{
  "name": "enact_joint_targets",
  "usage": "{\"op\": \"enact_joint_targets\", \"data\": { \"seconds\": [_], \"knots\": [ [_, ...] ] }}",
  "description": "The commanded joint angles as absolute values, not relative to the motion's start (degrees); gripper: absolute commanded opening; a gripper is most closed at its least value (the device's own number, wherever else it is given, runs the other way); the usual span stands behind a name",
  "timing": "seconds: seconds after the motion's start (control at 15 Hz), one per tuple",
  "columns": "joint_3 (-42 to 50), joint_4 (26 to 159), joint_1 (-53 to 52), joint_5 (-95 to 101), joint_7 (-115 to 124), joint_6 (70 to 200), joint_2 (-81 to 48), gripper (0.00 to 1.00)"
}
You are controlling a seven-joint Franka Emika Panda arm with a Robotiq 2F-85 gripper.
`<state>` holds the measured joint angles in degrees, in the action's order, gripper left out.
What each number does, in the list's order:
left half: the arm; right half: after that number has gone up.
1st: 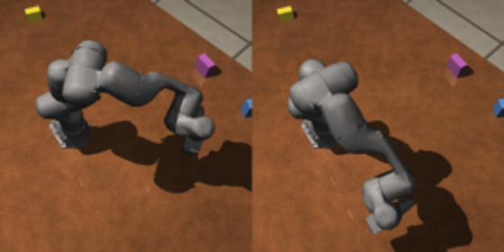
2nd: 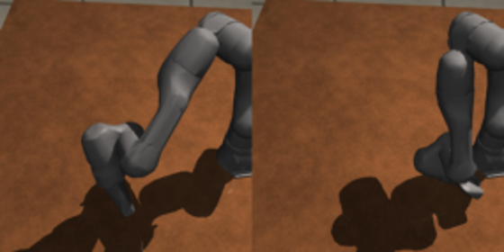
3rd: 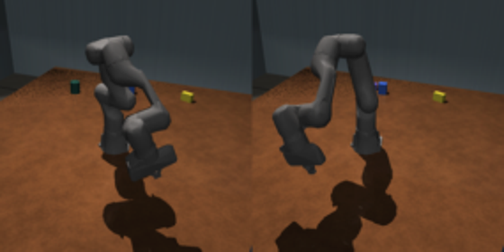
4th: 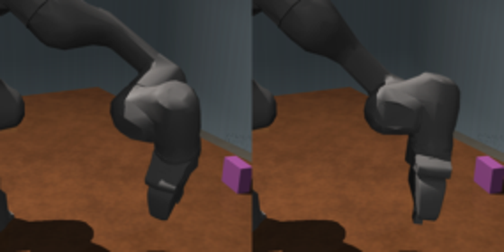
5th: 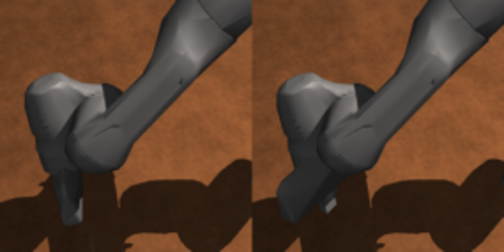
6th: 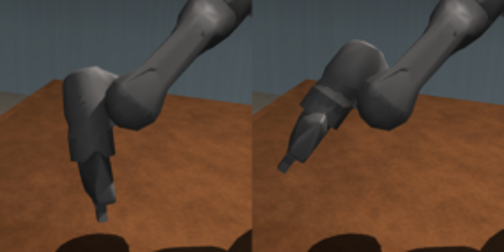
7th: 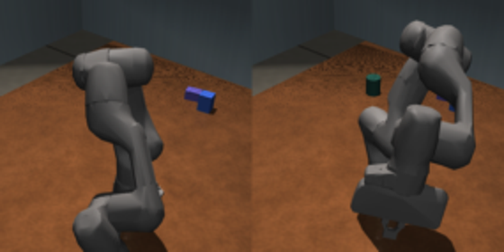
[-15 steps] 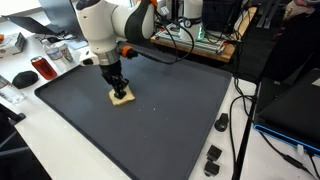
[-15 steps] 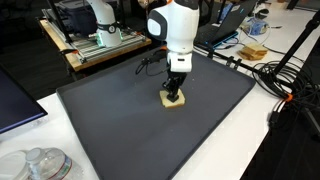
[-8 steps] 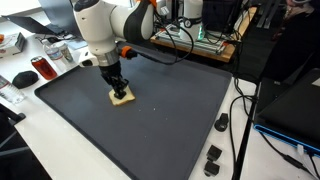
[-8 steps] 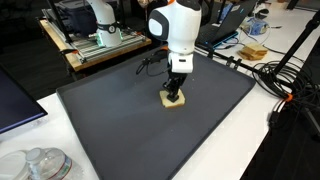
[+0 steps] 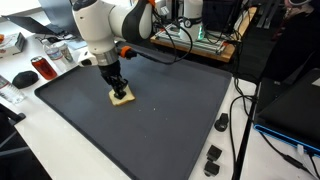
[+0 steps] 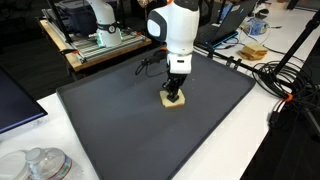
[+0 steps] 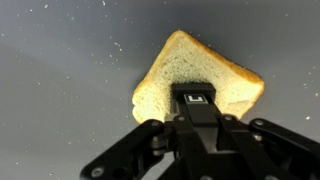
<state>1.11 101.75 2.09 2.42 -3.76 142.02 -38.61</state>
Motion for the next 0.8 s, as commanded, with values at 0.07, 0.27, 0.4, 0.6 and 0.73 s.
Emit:
{"op": "enact_joint_targets", "data": {
  "seconds": [0.07,0.27,0.4,0.6,0.73],
  "knots": [
    [1.6,99.3,1.9,0.8,-0.1,142.5,-44.3,0.05],
    [1.8,100.1,1.4,1.8,0.9,145.8,-44.0,0.05],
    [2.3,99.8,1.0,2.9,0.7,142.7,-43.8,0.05],
    [1.2,100.3,2.0,2.0,-1.3,144.5,-43.4,0.05],
    [1.2,100.6,1.9,3.1,-3.1,144.1,-43.0,0.05]
  ]
}}
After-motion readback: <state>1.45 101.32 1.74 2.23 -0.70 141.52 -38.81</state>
